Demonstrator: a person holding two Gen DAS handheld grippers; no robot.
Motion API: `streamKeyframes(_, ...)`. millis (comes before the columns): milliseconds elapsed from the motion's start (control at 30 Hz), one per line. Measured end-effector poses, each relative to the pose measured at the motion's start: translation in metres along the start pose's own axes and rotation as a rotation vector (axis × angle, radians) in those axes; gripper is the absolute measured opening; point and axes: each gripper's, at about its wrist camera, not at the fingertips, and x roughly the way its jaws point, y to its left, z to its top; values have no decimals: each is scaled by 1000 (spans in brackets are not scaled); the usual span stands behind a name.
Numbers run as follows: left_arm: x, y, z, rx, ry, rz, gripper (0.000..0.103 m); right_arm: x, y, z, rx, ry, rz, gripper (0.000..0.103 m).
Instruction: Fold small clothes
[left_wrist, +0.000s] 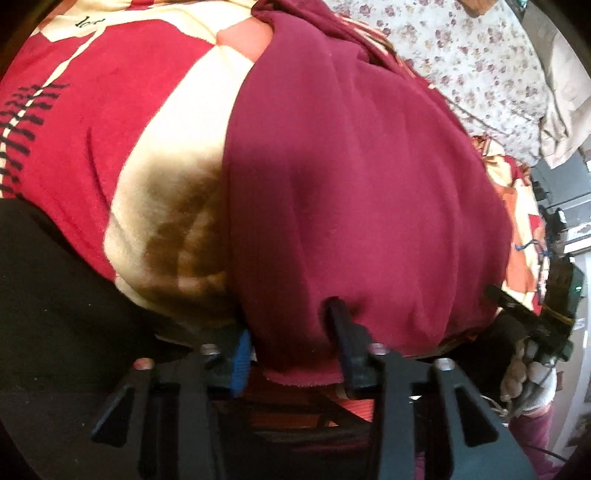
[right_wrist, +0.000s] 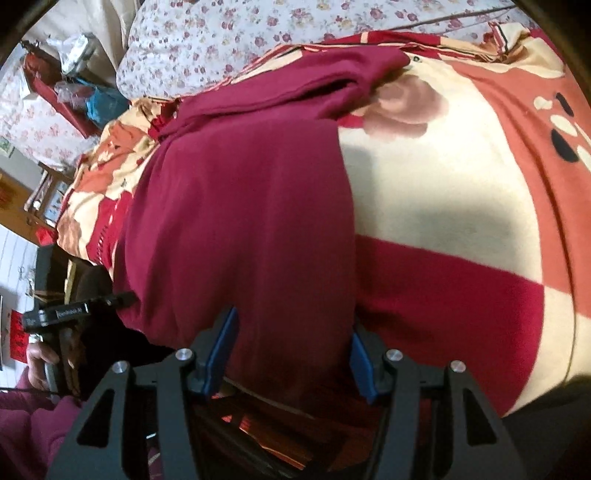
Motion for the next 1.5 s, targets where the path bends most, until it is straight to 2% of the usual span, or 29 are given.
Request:
streamKeyframes(33,-2,2,-1,0,-5,-18,0,0,3,0,-23,-8,-30,35)
streamKeyframes(100,-11,-3,0,26,-22,-46,0,-3,4,-1,-36,-18,-29,15)
streamKeyframes(133,-17,-7,2,47,-32,-55,0,-4,6,-2,-31,-16,6,11)
streamKeyframes(233,-49,-12,7,78,-88,-96,0,-16,19,-6,-69,-19,29,11)
streamKeyframes(367,-97,-3,7,97,-177,-83,0,-44,42,-14,-110,-26,133,10)
streamKeyframes(400,-105,2,5,90,-189,-77,0,-49,49,-19,-106,-20,184,10)
streamKeyframes(500,-106,17,2,73,-181,-47,0,-42,58,-31,-100,27,264,10)
streamKeyframes(600,-107,21,7,65,-184,-60,0,-25,65,-34,-98,72,276,10)
streamKeyframes(667,-116,14,14,86,-215,-74,0,-26,68,-27,-92,64,289,10)
streamKeyframes(733,-128,4,26,123,-256,-79,0,-40,67,-8,-78,16,322,10)
streamKeyframes(833,-139,-11,58,163,-313,-86,0,-61,61,22,-50,-78,358,10)
streamKeyframes(933,-140,-26,104,188,-366,-106,0,-79,59,62,-45,-191,346,10)
streamKeyframes(1000,-134,-38,138,203,-398,-102,0,-85,55,92,-42,-263,298,10)
streamKeyframes(1133,-111,-57,199,224,-416,-83,0,-82,47,145,-32,-342,181,10)
streamKeyframes(1333,-47,-65,283,204,-388,-30,0,-39,2,215,75,-332,84,10)
streamKeyframes(1500,9,-56,328,182,-336,17,0,17,-40,247,181,-286,59,11)
